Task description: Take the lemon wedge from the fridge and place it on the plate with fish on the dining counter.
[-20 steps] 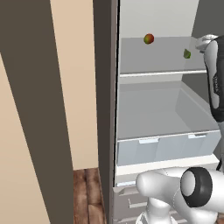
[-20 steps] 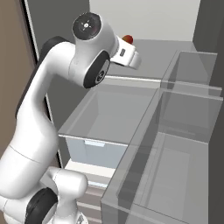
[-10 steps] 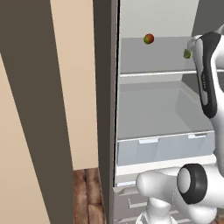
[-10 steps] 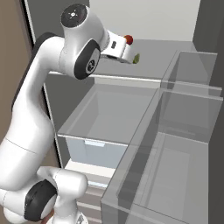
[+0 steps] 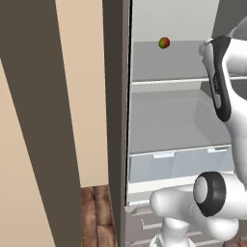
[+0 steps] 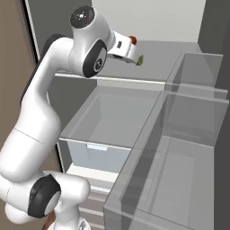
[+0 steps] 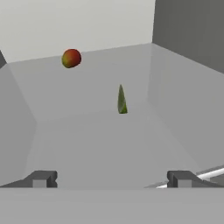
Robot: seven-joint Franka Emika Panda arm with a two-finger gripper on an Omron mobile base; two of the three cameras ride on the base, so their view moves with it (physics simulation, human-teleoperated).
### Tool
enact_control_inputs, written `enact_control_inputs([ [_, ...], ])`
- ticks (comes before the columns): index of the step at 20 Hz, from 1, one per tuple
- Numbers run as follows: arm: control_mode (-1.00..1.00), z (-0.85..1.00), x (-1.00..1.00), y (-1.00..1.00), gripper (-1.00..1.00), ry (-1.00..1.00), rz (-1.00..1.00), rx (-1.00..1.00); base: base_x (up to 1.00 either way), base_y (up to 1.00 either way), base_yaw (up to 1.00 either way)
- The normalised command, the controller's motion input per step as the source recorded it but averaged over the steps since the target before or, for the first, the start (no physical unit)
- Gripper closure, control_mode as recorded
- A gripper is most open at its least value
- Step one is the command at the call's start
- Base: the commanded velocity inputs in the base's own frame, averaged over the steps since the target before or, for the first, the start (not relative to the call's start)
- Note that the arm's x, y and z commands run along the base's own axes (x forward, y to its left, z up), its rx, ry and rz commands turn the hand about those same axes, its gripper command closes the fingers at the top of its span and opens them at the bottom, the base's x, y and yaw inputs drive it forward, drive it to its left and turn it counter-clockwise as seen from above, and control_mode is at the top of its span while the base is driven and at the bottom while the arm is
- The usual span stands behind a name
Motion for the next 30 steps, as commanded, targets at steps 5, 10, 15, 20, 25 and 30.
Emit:
enact_control_inputs([
  [5,-1.0,-0.04,0.54,-0.24,-1.0,0.05,0.01,0.0,0.0,0.0,0.0],
  [10,-1.0,-0.07,0.05,-0.7,-1.0,0.0,0.05,0.01,0.0,0.0,0.0],
  [15,-1.0,-0.03,0.16,-0.05,-1.0,0.03,0.0,0.0,0.0,0.0,0.0],
  [20,-1.0,-0.15,0.59,0.0,-1.0,0.06,0.0,0.0,0.0,0.0,0.0],
  [25,-1.0,-0.24,0.48,0.0,-1.0,0.05,0.0,0.0,0.0,0.0,0.0],
  [30,-1.0,-0.18,0.55,-0.04,-1.0,0.03,0.0,0.0,0.0,0.0,0.0],
])
